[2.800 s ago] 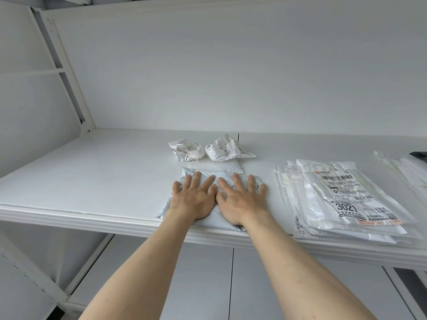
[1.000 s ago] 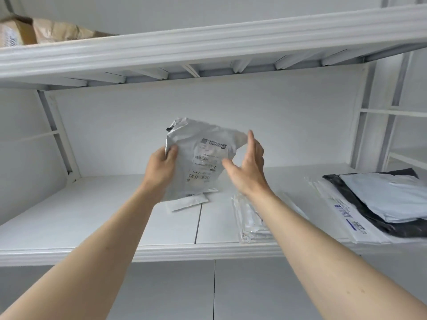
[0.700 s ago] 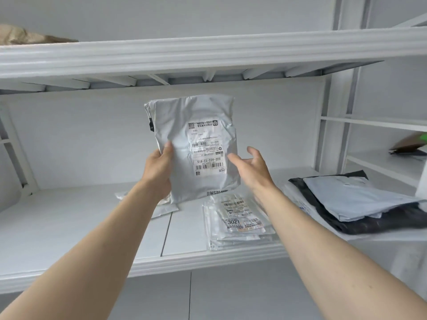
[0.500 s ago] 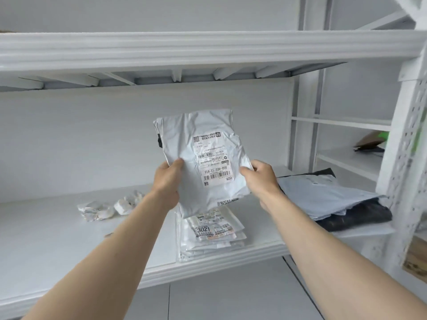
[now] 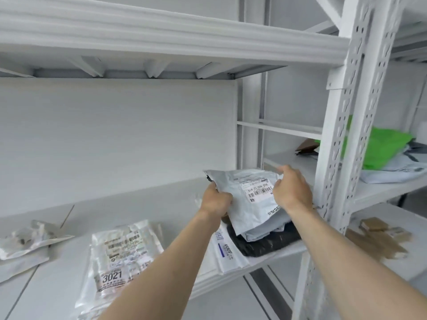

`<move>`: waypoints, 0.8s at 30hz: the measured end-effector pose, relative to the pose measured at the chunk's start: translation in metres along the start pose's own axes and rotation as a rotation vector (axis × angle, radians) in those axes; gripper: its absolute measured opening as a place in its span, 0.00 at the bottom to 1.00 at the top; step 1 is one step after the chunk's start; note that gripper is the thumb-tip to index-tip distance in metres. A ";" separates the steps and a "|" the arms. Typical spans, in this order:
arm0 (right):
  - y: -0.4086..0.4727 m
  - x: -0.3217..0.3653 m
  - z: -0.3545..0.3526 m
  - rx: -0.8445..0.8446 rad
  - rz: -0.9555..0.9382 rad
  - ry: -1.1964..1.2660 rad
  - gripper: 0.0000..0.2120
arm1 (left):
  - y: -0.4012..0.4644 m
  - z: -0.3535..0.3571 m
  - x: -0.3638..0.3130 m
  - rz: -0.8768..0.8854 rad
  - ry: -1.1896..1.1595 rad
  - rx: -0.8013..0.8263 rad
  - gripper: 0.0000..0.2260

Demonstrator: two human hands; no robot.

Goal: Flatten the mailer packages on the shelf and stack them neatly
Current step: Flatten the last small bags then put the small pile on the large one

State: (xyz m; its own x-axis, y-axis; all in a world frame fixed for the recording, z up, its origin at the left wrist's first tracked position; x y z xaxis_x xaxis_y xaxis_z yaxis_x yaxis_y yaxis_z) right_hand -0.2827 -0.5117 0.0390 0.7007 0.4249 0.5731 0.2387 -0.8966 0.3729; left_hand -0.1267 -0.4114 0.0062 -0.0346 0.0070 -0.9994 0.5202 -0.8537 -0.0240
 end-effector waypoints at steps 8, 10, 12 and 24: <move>0.020 -0.037 0.023 0.114 -0.016 -0.533 0.23 | 0.032 0.031 0.045 -0.153 0.727 -0.016 0.35; 0.023 -0.029 0.034 0.121 -0.130 -0.530 0.23 | 0.031 0.031 0.040 0.004 0.819 -0.036 0.33; 0.029 -0.014 0.043 0.131 -0.233 -0.452 0.20 | 0.034 0.035 0.031 0.104 0.849 -0.015 0.27; 0.037 -0.048 0.117 0.581 -0.100 -0.492 0.25 | 0.064 0.066 0.095 0.076 1.289 0.236 0.25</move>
State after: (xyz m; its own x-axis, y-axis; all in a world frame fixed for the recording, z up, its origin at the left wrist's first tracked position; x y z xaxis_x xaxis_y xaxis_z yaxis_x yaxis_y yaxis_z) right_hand -0.2293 -0.5795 -0.0602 0.8430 0.5254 0.1155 0.5367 -0.8358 -0.1155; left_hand -0.1530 -0.4993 -0.0890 0.8913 0.3322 -0.3085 0.3194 -0.9431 -0.0927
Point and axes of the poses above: each hand's wrist, its own y-axis towards the middle knuckle, its own z-axis out of the palm, x = y × z, the point moved 3 cm from there along y, towards the middle knuckle, and after that the axes turned 6 degrees about x, right-handed, at the moved point
